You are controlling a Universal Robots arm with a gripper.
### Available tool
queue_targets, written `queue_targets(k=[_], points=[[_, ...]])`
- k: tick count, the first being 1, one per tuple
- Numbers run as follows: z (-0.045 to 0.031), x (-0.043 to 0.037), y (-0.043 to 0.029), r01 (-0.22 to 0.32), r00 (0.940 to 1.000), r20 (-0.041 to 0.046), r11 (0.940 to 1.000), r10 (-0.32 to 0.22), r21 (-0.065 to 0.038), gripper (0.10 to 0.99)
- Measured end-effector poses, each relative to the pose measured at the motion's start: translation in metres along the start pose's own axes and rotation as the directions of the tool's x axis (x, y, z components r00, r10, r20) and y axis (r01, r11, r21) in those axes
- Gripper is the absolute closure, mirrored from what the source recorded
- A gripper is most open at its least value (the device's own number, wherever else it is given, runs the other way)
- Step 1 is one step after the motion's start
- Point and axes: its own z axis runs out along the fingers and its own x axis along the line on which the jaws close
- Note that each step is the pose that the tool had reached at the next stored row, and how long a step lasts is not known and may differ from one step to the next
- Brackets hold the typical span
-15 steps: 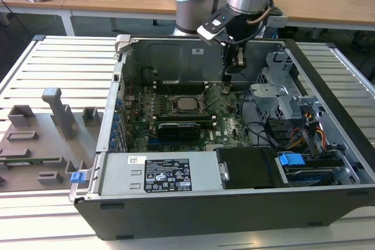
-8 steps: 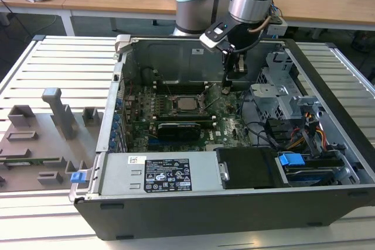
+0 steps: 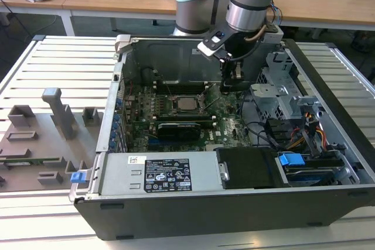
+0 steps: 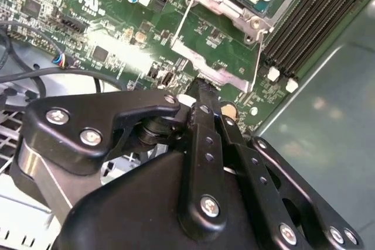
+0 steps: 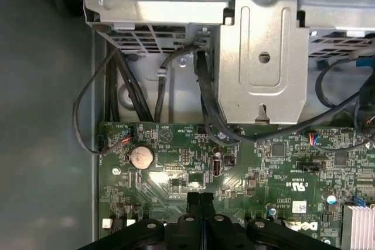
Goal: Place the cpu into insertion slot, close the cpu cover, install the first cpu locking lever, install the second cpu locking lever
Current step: 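Close the cpu cover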
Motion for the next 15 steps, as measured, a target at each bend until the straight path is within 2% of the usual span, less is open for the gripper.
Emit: queue_targets(k=[2,10,15], points=[[0.0007,0.0001,-0.0077,0.0,1.0,-0.0002,1.0,0.0,0.0,0.98],[0.0012,0.0004,-0.0239,0.0,1.0,-0.0011,1.0,0.0,0.0,0.98],[0.0014,0.0005,-0.0289,0.0,1.0,-0.0012,1.0,0.0,0.0,0.98]])
